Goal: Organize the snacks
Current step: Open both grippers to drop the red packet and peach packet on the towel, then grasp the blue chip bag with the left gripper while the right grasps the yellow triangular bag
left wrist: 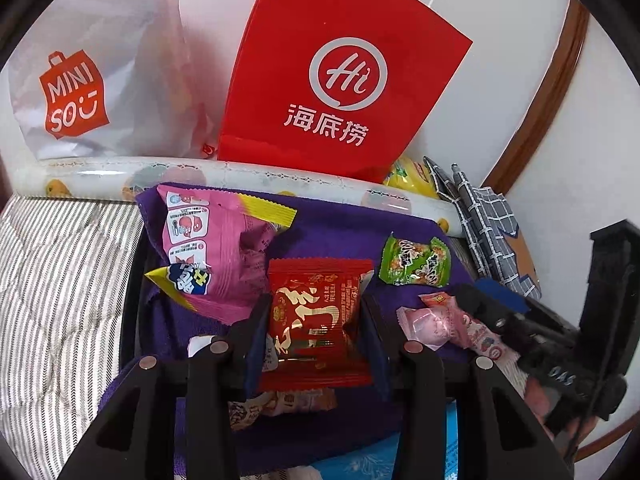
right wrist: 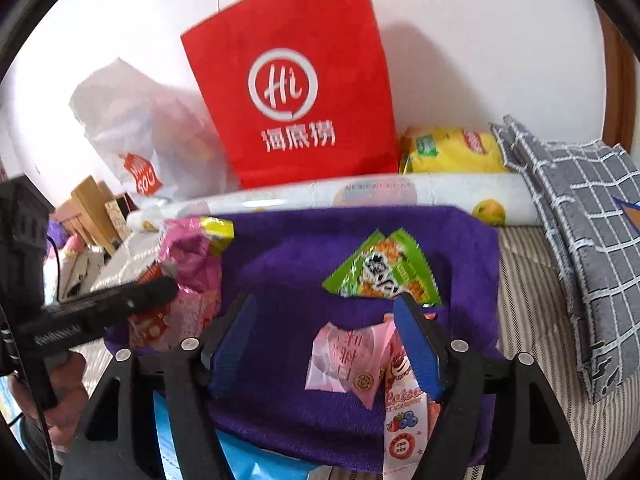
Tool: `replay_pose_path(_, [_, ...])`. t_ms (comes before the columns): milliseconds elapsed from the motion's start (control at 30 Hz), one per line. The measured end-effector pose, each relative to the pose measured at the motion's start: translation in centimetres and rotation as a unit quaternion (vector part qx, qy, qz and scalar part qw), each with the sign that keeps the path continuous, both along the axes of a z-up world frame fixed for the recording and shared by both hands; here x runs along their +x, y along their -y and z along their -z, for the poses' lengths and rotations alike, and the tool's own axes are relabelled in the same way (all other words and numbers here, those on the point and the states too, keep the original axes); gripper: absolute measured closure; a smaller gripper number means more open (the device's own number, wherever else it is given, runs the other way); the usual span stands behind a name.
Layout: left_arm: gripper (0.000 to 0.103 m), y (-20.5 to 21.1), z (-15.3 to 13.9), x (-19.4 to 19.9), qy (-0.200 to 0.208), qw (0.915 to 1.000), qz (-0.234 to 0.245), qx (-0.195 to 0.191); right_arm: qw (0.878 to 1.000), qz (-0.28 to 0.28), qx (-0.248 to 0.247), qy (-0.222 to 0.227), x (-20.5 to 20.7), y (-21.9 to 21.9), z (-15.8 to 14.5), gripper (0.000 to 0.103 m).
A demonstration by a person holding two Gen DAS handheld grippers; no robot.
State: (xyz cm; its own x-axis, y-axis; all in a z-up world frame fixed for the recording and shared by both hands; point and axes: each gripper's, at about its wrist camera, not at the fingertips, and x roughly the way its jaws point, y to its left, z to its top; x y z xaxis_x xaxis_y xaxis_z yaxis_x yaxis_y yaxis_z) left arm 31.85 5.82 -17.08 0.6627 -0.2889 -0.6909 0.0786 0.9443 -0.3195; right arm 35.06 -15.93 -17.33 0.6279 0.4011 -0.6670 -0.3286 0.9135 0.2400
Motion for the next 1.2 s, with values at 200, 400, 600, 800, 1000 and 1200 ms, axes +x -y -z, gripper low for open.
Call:
replay_pose_path(200, [0.051,0.1,0.3,0.3,-0.005,0.9999,0.004,0.011,1.000,0.021,0.005,0.003,0.2,0.6,-0.2,0.031])
replay_pose_path(400, [0.043,0.2,0.3,0.3,-0.005,0.9999,0.003,0.016,1.000,0.027,0.011,0.002,0.1,0.7,-0.1,0.031])
replay_pose_path(600, [0.037,-0.2,-0.3,0.0,0.002,0.9993,-0.011,0.037,0.999,0.017,0.008,0.030,-1.0,0.3,-1.0,0.031])
replay_pose_path(800, [0.033,-1.1,-0.9,0.0,-0.001,0.9996,-0.015,0.024,0.998,0.018,0.000,0.059,-2.1,-0.2,-2.7,0.031])
replay_pose_path(1000, [0.032,-1.5,-1.2,-0.3,-0.003,0.9996,-0.022,0.016,0.997,0.047,-0.012,0.066,-4.1,0.5,-4.8,0.031])
replay_pose_path(1200, [0.032,-1.7,-3.6,-1.8,0.016,0.9983,-0.034,0.043,0.998,0.052,-0.021,0.025,-8.3,0.8,-6.3,0.033])
